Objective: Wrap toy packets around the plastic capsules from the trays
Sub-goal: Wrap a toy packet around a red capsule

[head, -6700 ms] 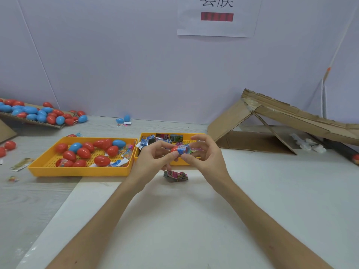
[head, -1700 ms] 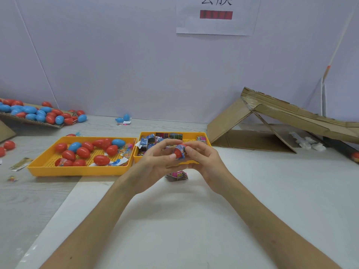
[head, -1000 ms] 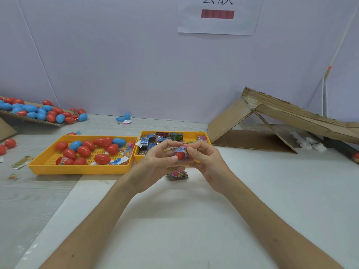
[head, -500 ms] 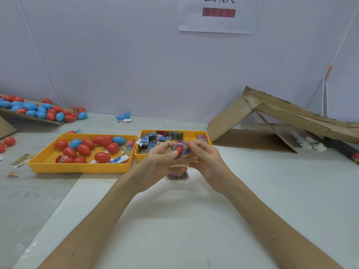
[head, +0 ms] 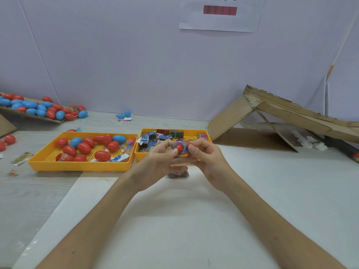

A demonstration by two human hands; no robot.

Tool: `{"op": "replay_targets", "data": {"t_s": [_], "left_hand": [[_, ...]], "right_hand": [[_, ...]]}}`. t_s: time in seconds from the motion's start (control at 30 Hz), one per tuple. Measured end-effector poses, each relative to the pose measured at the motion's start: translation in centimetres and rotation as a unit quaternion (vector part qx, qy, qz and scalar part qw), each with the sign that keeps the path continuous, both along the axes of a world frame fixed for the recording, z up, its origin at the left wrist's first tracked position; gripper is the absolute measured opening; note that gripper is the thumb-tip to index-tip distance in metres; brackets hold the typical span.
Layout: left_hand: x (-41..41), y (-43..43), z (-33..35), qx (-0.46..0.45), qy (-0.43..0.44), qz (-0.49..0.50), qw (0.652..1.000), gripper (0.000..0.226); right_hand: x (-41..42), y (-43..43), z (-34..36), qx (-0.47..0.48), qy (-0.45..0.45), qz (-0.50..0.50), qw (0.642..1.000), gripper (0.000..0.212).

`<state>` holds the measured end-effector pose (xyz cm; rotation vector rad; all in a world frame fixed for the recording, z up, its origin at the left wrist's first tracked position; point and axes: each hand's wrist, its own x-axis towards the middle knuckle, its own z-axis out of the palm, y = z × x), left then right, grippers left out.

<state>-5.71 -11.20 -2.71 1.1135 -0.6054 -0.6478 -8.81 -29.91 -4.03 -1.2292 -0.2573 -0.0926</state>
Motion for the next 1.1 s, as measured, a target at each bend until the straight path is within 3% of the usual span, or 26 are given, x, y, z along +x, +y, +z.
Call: {"op": "replay_targets", "data": {"t_s": [0.4,0.67,0.8,0.93,1.1], "left_hand": [[-0.09,0.04,0.07,-0.013,0.006,-0.008,1.000,0.039],[0.01,-0.13,0.17,0.012,-0.010,0.001,1.000,0.051],[-0.02,-0.25,-0.05,0.050,-0.044,0.020,0.998,0.039],[-0.06,-0.31,-0.19,0.064,-0.056,0.053,0.995,0.050],[-0.12,-0.39,-0.24,0.061,-0.059,0.038,0.996,0.042]], "right_hand": [[-0.13,0.06,0.12,0.014,-0.016,0.016,1.000,0.007],[0.02,0.32,0.05,-0.019,0.012,-0.025,0.999,0.030],[0.08,0.21,0.01,-0.018,0.024,-0.049,0.998,0.027],[0.15,0.19,-0.10,-0.032,0.019,-0.045,0.998,0.021],[0.03,0.00,-0.01,-0.051,0.009,-0.039,0.998,0.015]]}}
